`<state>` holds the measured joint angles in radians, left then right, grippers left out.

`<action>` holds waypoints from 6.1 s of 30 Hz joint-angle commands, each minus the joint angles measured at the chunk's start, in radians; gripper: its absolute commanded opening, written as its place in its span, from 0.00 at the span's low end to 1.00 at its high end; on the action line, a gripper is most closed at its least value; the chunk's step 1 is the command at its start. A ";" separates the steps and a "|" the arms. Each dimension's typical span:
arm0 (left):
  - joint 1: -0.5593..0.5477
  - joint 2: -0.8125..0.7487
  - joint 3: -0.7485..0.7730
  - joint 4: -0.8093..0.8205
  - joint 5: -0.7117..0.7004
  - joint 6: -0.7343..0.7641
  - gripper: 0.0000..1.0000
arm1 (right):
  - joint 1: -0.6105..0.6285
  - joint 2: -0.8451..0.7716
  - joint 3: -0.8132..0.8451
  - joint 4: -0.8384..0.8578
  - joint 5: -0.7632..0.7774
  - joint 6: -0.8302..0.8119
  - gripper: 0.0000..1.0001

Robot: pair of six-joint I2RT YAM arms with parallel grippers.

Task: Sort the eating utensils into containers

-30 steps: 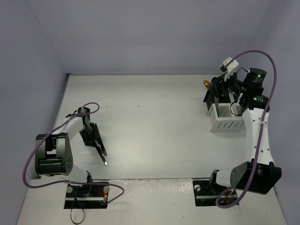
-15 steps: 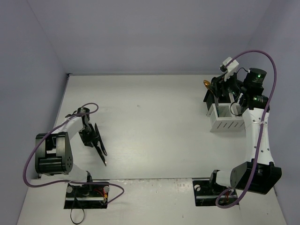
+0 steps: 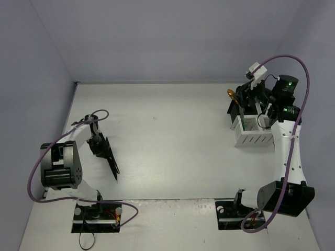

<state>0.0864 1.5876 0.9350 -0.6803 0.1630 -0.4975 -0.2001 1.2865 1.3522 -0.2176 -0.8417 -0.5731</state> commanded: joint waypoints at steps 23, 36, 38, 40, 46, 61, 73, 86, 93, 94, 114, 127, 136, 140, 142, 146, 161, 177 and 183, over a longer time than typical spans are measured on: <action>-0.241 -0.150 0.288 -0.091 0.637 -0.066 0.00 | 0.733 -0.095 -0.206 0.058 0.244 -0.825 0.56; -0.288 -0.046 0.283 -0.088 0.665 -0.158 0.00 | 1.085 -0.058 -0.358 0.059 0.276 -1.185 0.57; -0.291 -0.039 0.278 -0.088 0.650 -0.162 0.00 | 1.109 -0.042 -0.360 0.059 0.276 -1.214 0.58; -0.297 -0.034 0.274 -0.087 0.639 -0.167 0.00 | 1.128 -0.024 -0.362 0.059 0.282 -1.236 0.58; -0.322 -0.029 0.261 -0.088 0.618 -0.180 0.00 | 1.190 0.036 -0.348 0.061 0.300 -1.260 0.58; -0.380 -0.038 0.251 -0.087 0.589 -0.189 0.00 | 1.245 0.223 -0.240 0.104 0.327 -1.274 0.59; -0.395 -0.044 0.240 -0.067 0.587 -0.204 0.00 | 1.261 0.304 -0.229 0.130 0.346 -1.288 0.32; -0.348 -0.110 0.198 0.002 0.612 -0.213 0.86 | 1.284 0.259 -0.207 0.150 0.345 -1.127 0.00; -0.145 -0.185 0.278 -0.071 0.470 -0.125 0.86 | 1.271 0.127 -0.153 0.152 0.401 -0.692 0.00; -0.131 -0.225 0.274 -0.063 0.418 -0.110 0.86 | 1.257 0.122 -0.128 0.153 0.420 -0.582 0.00; -0.188 -0.345 0.278 0.001 -0.146 0.155 0.87 | 0.224 0.007 0.095 0.058 0.376 0.271 0.00; -0.223 -0.361 0.195 -0.003 -0.151 0.130 0.87 | 0.026 -0.048 -0.016 0.014 0.298 0.097 0.00; -0.214 -0.356 0.210 -0.068 -0.193 0.132 0.87 | -0.048 -0.027 -0.085 0.004 0.274 -0.003 0.00; -0.198 -0.348 0.197 -0.092 -0.182 0.129 0.87 | -0.062 -0.024 -0.118 0.006 0.253 -0.035 0.00; -0.185 -0.347 0.186 -0.100 -0.174 0.126 0.87 | -0.066 -0.020 -0.134 0.006 0.237 -0.039 0.00; -0.162 -0.331 0.158 -0.129 -0.163 0.100 0.86 | -0.068 -0.008 -0.162 0.007 0.220 -0.047 0.00; -0.120 -0.070 0.076 -0.182 -0.037 0.036 0.70 | -0.071 -0.053 -0.161 0.006 0.250 -0.026 0.59; -0.133 0.074 0.064 -0.111 -0.028 0.011 0.58 | -0.073 -0.024 -0.114 0.007 0.219 0.019 0.60; -0.144 0.147 0.111 -0.104 -0.033 0.001 0.40 | -0.075 -0.032 -0.111 0.007 0.219 0.009 0.60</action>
<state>-0.0423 1.7140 1.0105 -0.8317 0.1421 -0.4779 -0.2680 1.2613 1.1952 -0.2649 -0.5944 -0.5705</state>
